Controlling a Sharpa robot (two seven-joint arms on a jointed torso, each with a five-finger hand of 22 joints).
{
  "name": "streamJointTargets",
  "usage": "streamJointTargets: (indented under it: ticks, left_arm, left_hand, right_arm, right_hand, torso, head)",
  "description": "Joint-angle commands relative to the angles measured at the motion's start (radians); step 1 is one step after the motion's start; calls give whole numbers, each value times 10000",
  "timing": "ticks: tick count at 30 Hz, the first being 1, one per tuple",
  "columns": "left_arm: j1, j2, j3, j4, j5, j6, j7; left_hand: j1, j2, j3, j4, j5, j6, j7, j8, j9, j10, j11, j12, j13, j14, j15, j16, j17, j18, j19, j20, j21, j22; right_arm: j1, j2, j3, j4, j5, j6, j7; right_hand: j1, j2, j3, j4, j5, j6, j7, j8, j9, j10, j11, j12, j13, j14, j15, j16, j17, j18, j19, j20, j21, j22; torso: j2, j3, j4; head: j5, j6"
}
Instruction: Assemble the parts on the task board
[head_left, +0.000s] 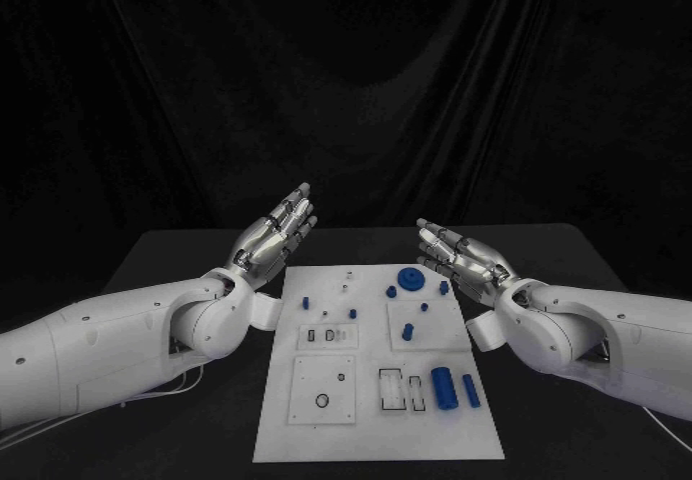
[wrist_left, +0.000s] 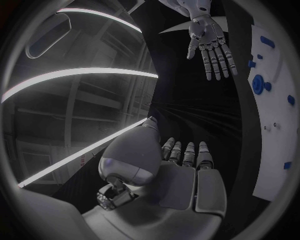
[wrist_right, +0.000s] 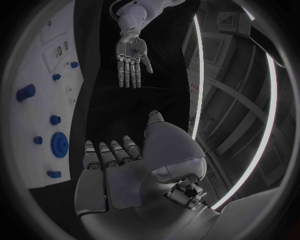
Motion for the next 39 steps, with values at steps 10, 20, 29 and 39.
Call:
streamJointTargets:
  ticks: [10,20,29,39]
  left_arm:
    - [3,-527,10,251,-2068,498,649]
    - [42,-743,10,348,-2211,692,556]
    - [57,-762,10,320,-2223,831,514]
    - [74,-766,11,376,-2225,841,555]
  left_hand:
    - [850,5,212,4,718,37,16,-29,-2,2,38,-34,-9,13,-71,-36,-14,6,-9,450,-33,-14]
    - [1160,-12,256,-30,949,145,125,-12,13,2,151,-34,-9,13,380,-36,-14,-45,-9,859,-33,-14]
    - [1304,-10,291,-29,1043,236,238,5,27,2,277,-34,-9,13,484,-36,-14,-61,-9,953,-33,-14]
    - [1418,-5,335,-44,1174,341,329,25,42,2,348,-34,-9,13,508,-36,-14,-69,-9,966,-33,-14]
  right_arm:
    - [1287,-936,20,699,-7876,173,-4702]
    - [1914,-1018,20,926,-12811,1773,-6819]
    - [1975,-871,20,1074,-15442,1706,-7203]
    - [1961,-727,19,1112,-16980,1348,-7044]
  right_hand:
    - [2423,-265,1305,-1413,416,2893,856,348,287,4212,960,3072,477,9101,-442,2835,1581,211,7997,-16,1981,631]
    - [2417,-1008,2836,-2078,-1019,6568,962,564,688,6527,222,2659,514,11897,-1466,3208,2454,218,10864,-1014,1870,666]
    - [2171,-1452,3443,-2509,-1456,6849,590,459,609,8026,-148,1749,501,13052,-1808,5518,4284,180,12403,-1635,2894,1388]
    - [1918,-1752,3836,-2721,-1682,6828,242,456,596,8415,-208,1050,518,13109,-2022,8550,6490,168,12564,-1860,4000,2498]
  torso:
    - [359,-160,305]
    - [572,-279,614]
    - [775,-297,851]
    - [1018,-352,1044]
  head:
    - [-333,-121]
    - [-521,-287]
    - [-551,-569]
    - [-657,-698]
